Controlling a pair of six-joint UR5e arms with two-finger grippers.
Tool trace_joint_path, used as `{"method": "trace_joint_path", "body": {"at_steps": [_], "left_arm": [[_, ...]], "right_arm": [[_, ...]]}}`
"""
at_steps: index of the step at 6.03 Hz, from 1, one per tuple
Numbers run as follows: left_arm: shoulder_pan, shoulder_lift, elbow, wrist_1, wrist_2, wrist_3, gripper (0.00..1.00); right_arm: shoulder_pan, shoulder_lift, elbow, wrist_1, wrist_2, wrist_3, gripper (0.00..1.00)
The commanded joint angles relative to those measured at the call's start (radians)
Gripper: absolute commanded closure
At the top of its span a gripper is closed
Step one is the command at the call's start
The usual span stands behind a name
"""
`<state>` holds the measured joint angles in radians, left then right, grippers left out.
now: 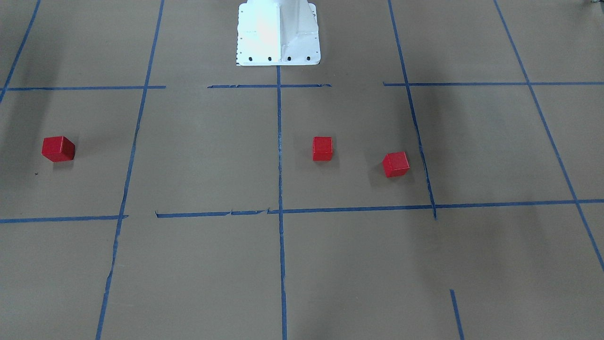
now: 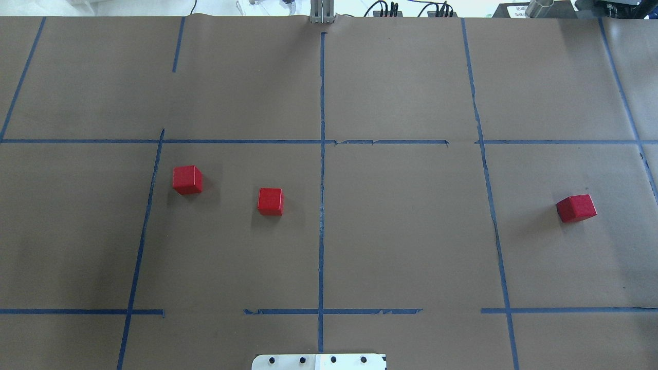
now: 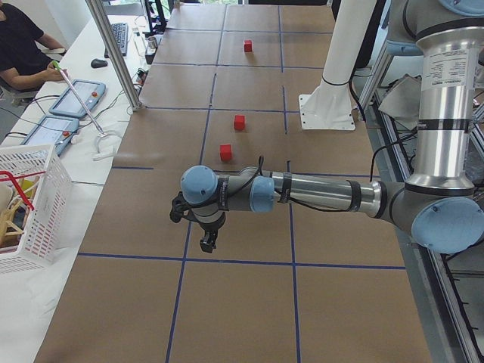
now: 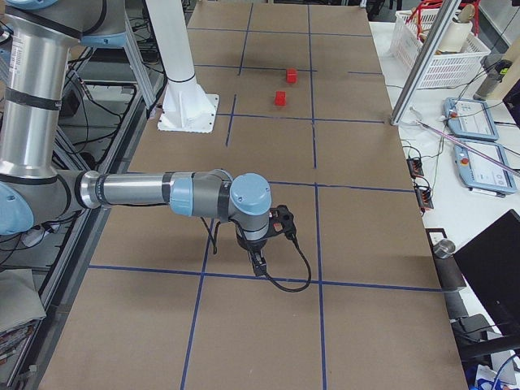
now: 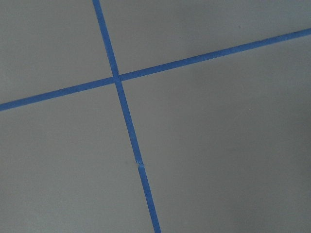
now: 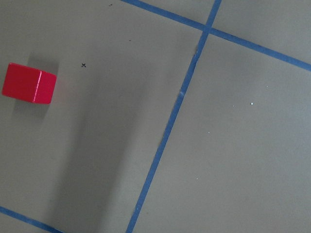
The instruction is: Form red blocks into L shape at center
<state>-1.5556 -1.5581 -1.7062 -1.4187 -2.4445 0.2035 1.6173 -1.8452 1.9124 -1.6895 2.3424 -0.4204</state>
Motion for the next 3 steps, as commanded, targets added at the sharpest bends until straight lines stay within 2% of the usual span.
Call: {"method": "trace_joint_path", "body": {"at_steps": [1, 3], "left_arm": [[-0.021, -0.001, -0.030, 0.014, 0.110, 0.049, 0.00], [-0.021, 0.021, -0.029, -0.002, 0.101, 0.043, 0.00]], "right_arm": [[0.001, -0.022, -0.002, 0.001, -0.002, -0.001, 0.00], [0.001, -0.026, -0.007, 0.001, -0.003, 0.000, 0.00]]}}
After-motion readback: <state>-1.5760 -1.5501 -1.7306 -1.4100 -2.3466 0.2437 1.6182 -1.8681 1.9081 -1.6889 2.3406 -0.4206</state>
